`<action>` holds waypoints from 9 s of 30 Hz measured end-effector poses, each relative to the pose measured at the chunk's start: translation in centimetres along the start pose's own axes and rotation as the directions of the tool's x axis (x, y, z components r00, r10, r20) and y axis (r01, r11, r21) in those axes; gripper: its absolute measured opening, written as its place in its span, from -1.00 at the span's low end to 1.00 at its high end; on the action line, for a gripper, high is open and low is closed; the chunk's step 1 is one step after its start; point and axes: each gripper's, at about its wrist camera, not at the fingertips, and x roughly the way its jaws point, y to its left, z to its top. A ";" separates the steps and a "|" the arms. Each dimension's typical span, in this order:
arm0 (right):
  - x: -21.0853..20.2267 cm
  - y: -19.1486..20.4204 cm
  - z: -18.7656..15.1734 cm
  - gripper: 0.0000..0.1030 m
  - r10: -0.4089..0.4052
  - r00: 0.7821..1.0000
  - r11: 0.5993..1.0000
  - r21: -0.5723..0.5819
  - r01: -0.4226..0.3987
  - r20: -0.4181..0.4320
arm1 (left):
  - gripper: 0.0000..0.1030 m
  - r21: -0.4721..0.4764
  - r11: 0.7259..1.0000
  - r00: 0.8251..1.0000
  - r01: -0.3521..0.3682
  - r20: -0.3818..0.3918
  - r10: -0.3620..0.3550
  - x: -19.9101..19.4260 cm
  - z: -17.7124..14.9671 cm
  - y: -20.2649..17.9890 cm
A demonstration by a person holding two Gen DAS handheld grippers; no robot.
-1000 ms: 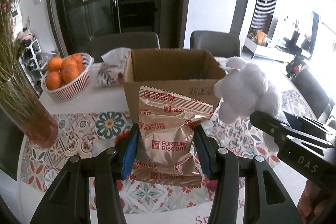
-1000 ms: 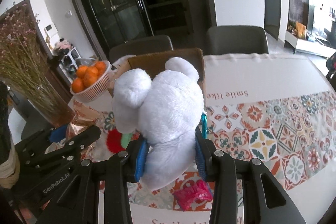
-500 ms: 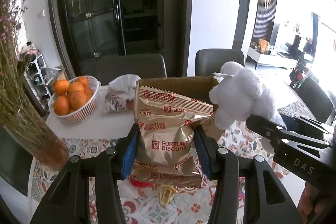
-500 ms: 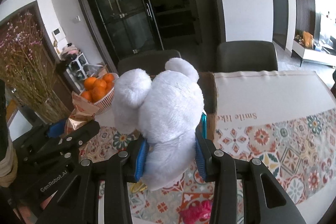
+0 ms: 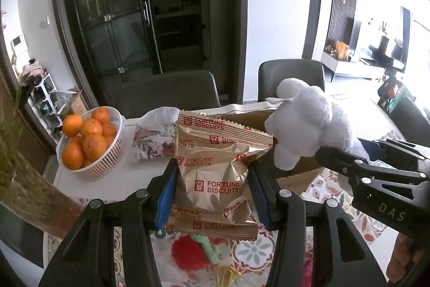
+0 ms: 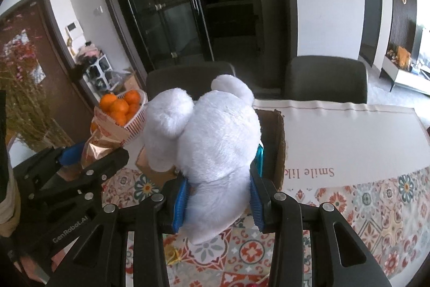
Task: Organize soft objects
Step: 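Carry the biscuit packet and bunny over the box and release both inside, then withdraw both tools toward the pink packets on the runner, then grasp the pink snack packet with the left tool while the right tool grasps the red candy, then carry the pink packet and red candy over the box and release both inside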
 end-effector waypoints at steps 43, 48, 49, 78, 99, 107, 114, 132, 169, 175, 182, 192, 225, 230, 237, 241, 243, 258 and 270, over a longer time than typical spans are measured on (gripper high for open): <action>12.4 -4.9 3.4 0.21 -0.079 0.969 0.995 0.042 0.091 -0.234 | 0.72 0.023 1.000 0.968 0.008 -0.252 -0.002 10.7 2.3 -1.2; 10.0 -4.4 3.3 0.41 -0.101 0.974 0.993 0.035 0.110 -0.205 | 0.77 0.028 0.999 0.973 -0.015 -0.230 0.022 7.8 2.1 -1.1; 9.6 -4.3 3.3 0.41 -0.111 0.973 0.992 0.032 0.120 -0.203 | 0.79 0.024 1.000 0.974 -0.017 -0.226 0.022 7.3 2.0 -1.0; -2.0 1.2 -1.9 0.44 -0.177 0.981 0.981 0.062 0.182 -0.075 | 0.83 0.008 1.000 0.981 0.021 -0.191 -0.019 -3.4 -4.2 0.2; -4.2 -2.3 -11.6 0.44 -0.183 0.965 0.982 0.016 0.189 -0.188 | 0.83 0.191 0.975 0.965 0.115 -0.253 -0.064 -4.3 -12.1 -7.9; -3.8 -4.4 -13.6 0.44 -0.167 0.954 0.986 -0.059 0.157 -0.251 | 0.83 0.258 0.949 0.943 0.180 -0.319 -0.092 -3.2 -13.7 -11.7; -2.5 -6.2 -15.2 0.44 -0.161 0.931 0.985 -0.108 0.132 -0.328 | 0.83 0.284 0.928 0.911 0.240 -0.395 -0.115 -1.5 -15.1 -14.2; 2.8 -8.0 -18.5 0.44 -0.129 0.860 0.967 -0.255 -0.002 -0.494 | 0.78 0.306 0.886 0.819 0.348 -0.560 -0.129 3.9 -19.1 -17.7; 11.2 -8.7 -19.6 -0.19 -0.080 0.844 0.932 -0.340 -0.126 -0.531 | -0.14 0.238 0.907 0.776 0.346 -0.617 -0.134 11.3 -20.1 -18.1; 10.9 -9.0 -19.2 -0.49 -0.062 0.847 0.956 -0.275 -0.102 -0.527 | -0.19 0.179 0.923 0.775 0.340 -0.610 -0.167 11.4 -20.0 -16.7; 10.8 -9.5 -19.2 -0.52 -0.055 0.854 0.972 -0.225 -0.074 -0.518 | -0.22 0.159 0.930 0.779 0.332 -0.602 -0.175 11.0 -20.7 -15.7; 8.4 -9.7 -20.3 -0.53 -0.067 0.860 0.976 -0.210 -0.048 -0.507 | -0.22 0.127 0.949 0.810 0.289 -0.561 -0.172 7.5 -21.0 -15.6; 0.0 -1.6 -11.8 -0.53 0.041 0.979 0.994 -0.095 -0.061 -0.199 | -0.22 -0.084 0.993 0.973 0.088 -0.207 -0.103 -1.7 -12.8 -5.2; -0.9 -0.8 -10.2 -0.53 0.057 0.988 0.995 -0.069 -0.068 -0.143 | -0.22 -0.093 0.993 0.983 0.077 -0.157 -0.091 -2.9 -11.1 -4.1; -1.8 0.1 -8.1 -0.52 0.079 0.994 0.996 -0.045 -0.083 -0.078 | -0.22 -0.093 0.993 0.992 0.074 -0.096 -0.083 -4.0 -8.5 -2.9; -2.2 0.3 -6.8 -0.53 0.091 0.995 0.995 -0.029 -0.092 -0.048 | -0.22 -0.088 0.993 0.994 0.077 -0.067 -0.083 -4.4 -7.1 -2.6; -2.4 0.4 -6.1 -0.53 0.096 0.995 0.995 -0.024 -0.097 -0.033 | -0.22 -0.086 0.993 0.995 0.075 -0.051 -0.080 -4.5 -6.3 -2.3; -1.2 0.0 -0.7 -0.53 0.112 0.994 0.994 -0.004 -0.111 0.013 | -0.22 -0.043 0.998 0.999 0.050 -0.006 -0.050 -2.9 -1.1 -1.7; 2.9 -1.0 2.0 -0.52 0.087 0.996 0.996 0.022 -0.087 -0.026 | -0.22 -0.038 0.998 0.995 0.048 -0.081 -0.051 2.4 2.1 -1.1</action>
